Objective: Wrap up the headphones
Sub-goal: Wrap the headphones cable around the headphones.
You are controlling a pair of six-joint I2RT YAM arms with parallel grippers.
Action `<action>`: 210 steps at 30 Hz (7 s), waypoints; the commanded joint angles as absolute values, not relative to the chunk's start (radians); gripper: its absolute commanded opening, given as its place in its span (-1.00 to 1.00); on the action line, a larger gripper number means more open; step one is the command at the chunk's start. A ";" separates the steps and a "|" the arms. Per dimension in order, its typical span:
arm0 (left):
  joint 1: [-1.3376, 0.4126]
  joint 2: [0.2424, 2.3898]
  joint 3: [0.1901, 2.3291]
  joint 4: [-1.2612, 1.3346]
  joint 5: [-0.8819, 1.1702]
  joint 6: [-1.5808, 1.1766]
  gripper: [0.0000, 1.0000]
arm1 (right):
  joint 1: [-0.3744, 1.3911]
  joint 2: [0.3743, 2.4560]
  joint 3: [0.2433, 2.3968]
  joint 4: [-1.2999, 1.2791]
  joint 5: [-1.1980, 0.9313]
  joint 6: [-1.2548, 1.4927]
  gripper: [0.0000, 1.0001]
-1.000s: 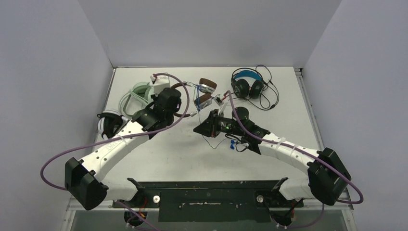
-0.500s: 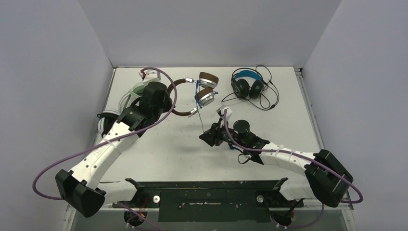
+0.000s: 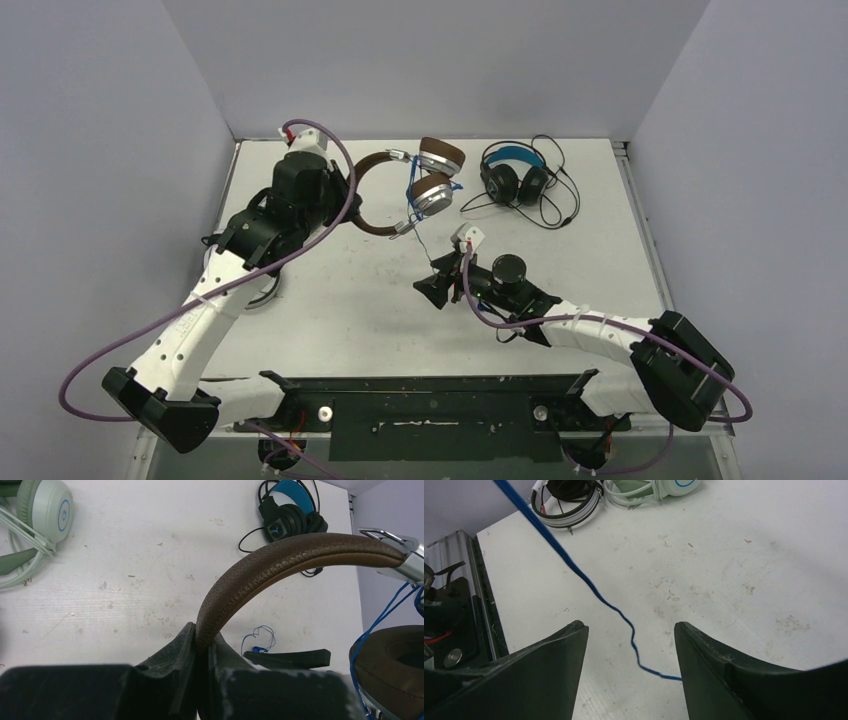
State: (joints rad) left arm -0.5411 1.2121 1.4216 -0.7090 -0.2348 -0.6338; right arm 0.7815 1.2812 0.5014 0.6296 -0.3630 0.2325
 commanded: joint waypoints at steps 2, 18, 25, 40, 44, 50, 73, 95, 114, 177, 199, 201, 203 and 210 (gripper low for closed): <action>-0.530 1.196 1.526 -0.705 -0.181 -0.646 -1.00 | 0.770 1.337 0.497 0.807 -0.346 0.166 0.30; -0.513 1.175 1.610 -0.762 -0.071 -0.669 -1.00 | 0.731 1.547 0.510 0.960 -0.356 0.189 0.04; -0.505 1.171 1.642 -0.764 0.052 -0.684 -1.00 | 0.709 1.601 0.508 1.003 -0.378 0.221 -0.11; -0.492 1.167 1.654 -0.758 0.195 -0.660 -1.00 | 0.532 1.524 0.438 1.050 -0.473 0.325 -1.00; -0.492 1.170 1.657 -0.758 0.250 -0.621 -1.00 | 0.474 1.497 0.433 1.056 -0.495 0.378 -1.00; -0.492 1.182 1.647 -0.767 0.313 -0.527 -1.00 | 0.390 1.447 0.438 1.020 -0.532 0.462 -1.00; -0.661 0.979 1.126 -0.499 -0.163 0.169 -1.00 | 0.210 1.287 0.936 0.215 -0.694 0.512 -1.00; -0.792 1.214 1.094 -0.343 -0.929 0.215 -1.00 | 0.285 1.241 1.157 -0.106 -0.972 0.553 -1.00; -0.587 1.543 1.426 -0.741 -0.765 -0.837 -1.00 | 0.545 1.174 1.066 0.054 -0.853 0.711 -1.00; -0.489 1.219 1.541 -0.767 -0.041 -0.673 -1.00 | 0.640 1.147 0.593 0.360 -0.567 0.612 0.01; -0.487 1.242 1.628 -0.786 0.082 -0.687 -1.00 | 0.728 1.260 0.427 0.798 -0.473 0.206 0.60; -0.486 1.248 1.639 -0.793 0.084 -0.685 -1.00 | 0.734 1.294 0.451 0.807 -0.475 0.192 0.52; -0.486 1.252 1.649 -0.799 0.087 -0.683 -1.00 | 0.738 1.327 0.477 0.829 -0.488 0.187 0.41; -0.486 1.262 1.674 -0.812 0.087 -0.684 -1.00 | 0.777 1.417 0.511 0.875 -0.509 0.184 0.05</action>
